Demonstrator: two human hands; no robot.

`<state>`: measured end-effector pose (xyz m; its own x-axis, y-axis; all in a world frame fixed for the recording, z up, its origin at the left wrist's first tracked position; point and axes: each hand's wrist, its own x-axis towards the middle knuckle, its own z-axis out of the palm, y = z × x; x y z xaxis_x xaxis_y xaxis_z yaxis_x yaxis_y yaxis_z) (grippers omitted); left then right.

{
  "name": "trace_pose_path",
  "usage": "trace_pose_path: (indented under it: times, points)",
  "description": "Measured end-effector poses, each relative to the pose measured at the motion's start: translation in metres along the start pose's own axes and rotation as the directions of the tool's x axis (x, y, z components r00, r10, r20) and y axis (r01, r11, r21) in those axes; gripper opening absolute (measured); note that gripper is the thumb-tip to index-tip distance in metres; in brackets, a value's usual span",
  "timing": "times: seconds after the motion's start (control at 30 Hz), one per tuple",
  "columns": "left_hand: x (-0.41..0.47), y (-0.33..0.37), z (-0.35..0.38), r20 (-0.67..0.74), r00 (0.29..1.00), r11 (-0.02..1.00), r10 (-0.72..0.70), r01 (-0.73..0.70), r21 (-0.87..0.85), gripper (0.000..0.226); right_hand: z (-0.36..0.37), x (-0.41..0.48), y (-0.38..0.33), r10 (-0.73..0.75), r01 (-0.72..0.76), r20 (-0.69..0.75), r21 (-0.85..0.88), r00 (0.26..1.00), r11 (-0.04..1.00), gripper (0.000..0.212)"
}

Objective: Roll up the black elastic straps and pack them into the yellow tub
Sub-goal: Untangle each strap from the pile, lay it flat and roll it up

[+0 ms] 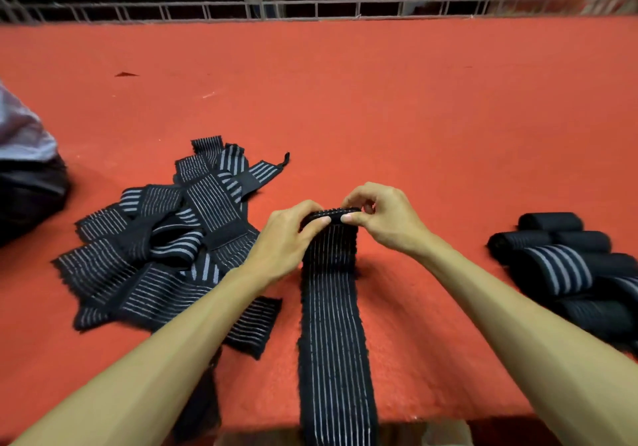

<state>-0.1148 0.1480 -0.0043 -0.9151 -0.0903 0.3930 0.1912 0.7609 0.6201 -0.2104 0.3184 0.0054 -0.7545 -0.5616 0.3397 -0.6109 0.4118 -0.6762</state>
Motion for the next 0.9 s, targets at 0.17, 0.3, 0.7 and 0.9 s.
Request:
trace_pose_path:
  times: [0.17,0.3,0.7,0.9]
  points:
    - [-0.02,0.051,-0.038,0.018,1.0,0.991,0.005,-0.002,-0.137,0.014,-0.05,-0.024,-0.052,-0.016,0.008,0.181,0.047,0.983,0.999,0.013]
    - [-0.042,0.095,-0.066,0.296,0.942,0.793,-0.158,0.3,-0.531,0.015,-0.085,-0.052,-0.093,0.005,-0.135,0.37,0.325,0.929,0.936,0.009]
    - [-0.039,0.122,-0.07,0.294,0.925,0.708,-0.241,0.375,-0.598,0.011,-0.097,-0.06,-0.106,0.077,-0.309,0.402,0.553,0.912,0.774,0.021]
    - [-0.024,0.072,-0.024,0.093,0.973,0.843,-0.212,0.23,-0.486,0.01,-0.049,-0.048,-0.048,0.212,-0.41,0.39,0.545,0.896,0.732,0.03]
